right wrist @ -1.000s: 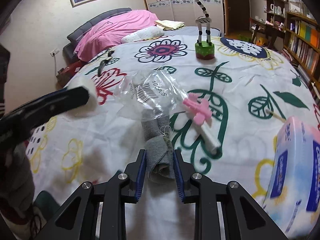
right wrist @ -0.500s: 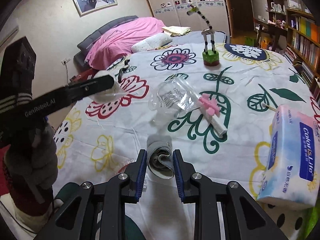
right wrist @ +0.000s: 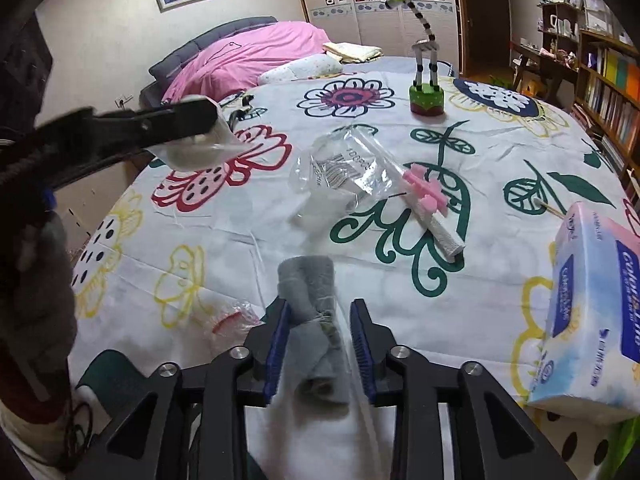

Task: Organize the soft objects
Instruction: 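Grasp the gray rolled cloth with the right gripper while the left holds the bandage roll, then carry the gray cloth to the green tray and release it with the right gripper, then lower the bandage roll into the green tray and open the left gripper, then move both tools back over the bed toward the remaining items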

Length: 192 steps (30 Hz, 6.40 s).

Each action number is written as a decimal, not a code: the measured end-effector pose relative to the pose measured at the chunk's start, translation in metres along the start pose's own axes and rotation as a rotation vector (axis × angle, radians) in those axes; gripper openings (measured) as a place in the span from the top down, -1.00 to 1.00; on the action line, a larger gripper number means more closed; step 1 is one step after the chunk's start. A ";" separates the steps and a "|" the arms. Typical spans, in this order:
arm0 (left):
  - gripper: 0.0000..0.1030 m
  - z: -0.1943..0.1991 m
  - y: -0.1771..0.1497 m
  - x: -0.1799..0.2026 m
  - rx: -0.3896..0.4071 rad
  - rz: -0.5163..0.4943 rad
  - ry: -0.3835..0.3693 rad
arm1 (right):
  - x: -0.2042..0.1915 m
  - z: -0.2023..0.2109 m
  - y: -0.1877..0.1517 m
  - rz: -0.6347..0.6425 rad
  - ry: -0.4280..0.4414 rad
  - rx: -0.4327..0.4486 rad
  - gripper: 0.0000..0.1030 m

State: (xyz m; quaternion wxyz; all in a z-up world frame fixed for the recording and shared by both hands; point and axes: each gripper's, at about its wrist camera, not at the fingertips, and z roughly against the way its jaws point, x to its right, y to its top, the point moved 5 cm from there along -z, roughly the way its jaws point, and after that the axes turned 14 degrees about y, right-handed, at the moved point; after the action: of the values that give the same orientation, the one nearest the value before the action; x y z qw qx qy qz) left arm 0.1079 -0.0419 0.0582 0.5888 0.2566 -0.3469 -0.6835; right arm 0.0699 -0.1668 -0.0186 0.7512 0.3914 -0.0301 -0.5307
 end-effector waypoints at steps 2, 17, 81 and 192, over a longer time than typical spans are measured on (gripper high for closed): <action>0.05 0.000 0.000 0.000 0.000 -0.001 -0.001 | 0.001 -0.003 0.000 -0.001 -0.003 0.002 0.12; 0.05 -0.001 -0.003 0.003 -0.007 0.001 0.003 | -0.008 -0.010 0.001 0.036 -0.027 -0.023 0.48; 0.05 -0.001 -0.009 0.163 -0.030 -0.227 -0.074 | 0.219 0.211 -0.025 -0.466 -0.326 0.409 0.44; -0.29 0.011 -0.075 0.116 -0.116 -0.178 -0.030 | 0.077 0.159 -0.064 -0.091 -0.178 0.368 -0.19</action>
State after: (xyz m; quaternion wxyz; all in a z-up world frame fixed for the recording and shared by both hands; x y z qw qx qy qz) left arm 0.0324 -0.1487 0.0136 0.5342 0.2417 -0.2914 -0.7558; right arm -0.0191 -0.3267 0.0236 0.6366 0.4743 -0.1751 -0.5823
